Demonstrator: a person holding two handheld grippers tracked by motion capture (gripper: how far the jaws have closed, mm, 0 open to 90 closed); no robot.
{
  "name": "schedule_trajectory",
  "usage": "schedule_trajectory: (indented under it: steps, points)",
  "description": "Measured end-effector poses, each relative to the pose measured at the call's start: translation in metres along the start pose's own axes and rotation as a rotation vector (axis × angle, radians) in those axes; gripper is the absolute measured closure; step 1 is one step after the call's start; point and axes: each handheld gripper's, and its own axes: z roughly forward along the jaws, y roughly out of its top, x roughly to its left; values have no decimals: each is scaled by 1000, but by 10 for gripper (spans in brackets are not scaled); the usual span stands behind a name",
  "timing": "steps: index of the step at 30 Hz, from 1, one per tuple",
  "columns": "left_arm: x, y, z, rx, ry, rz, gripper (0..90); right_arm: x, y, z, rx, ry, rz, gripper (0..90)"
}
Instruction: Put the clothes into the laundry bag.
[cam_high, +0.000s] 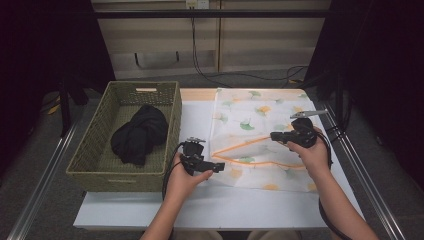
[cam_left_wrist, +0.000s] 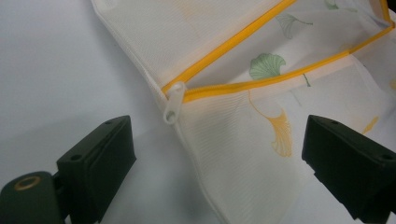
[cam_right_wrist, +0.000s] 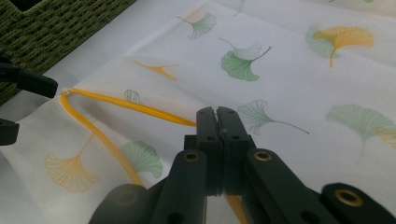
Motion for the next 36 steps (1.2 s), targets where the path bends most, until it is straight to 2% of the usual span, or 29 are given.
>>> schedule_trajectory:
  steps: [9,13,19,25,36]
  points:
    - [1,0,0,-2,3,-5,94,2,5,0,-10,-1,-8,894]
    - [0,-1,1,-5,3,-5,93,-1,6,-1,-31,20,19,894]
    - [0,-1,2,2,3,-4,93,1,8,-3,-29,0,3,895]
    - [0,0,0,-2,2,-1,93,2,12,-5,-38,4,-3,897]
    - [0,0,-1,1,3,3,92,2,20,-12,-56,9,12,897]
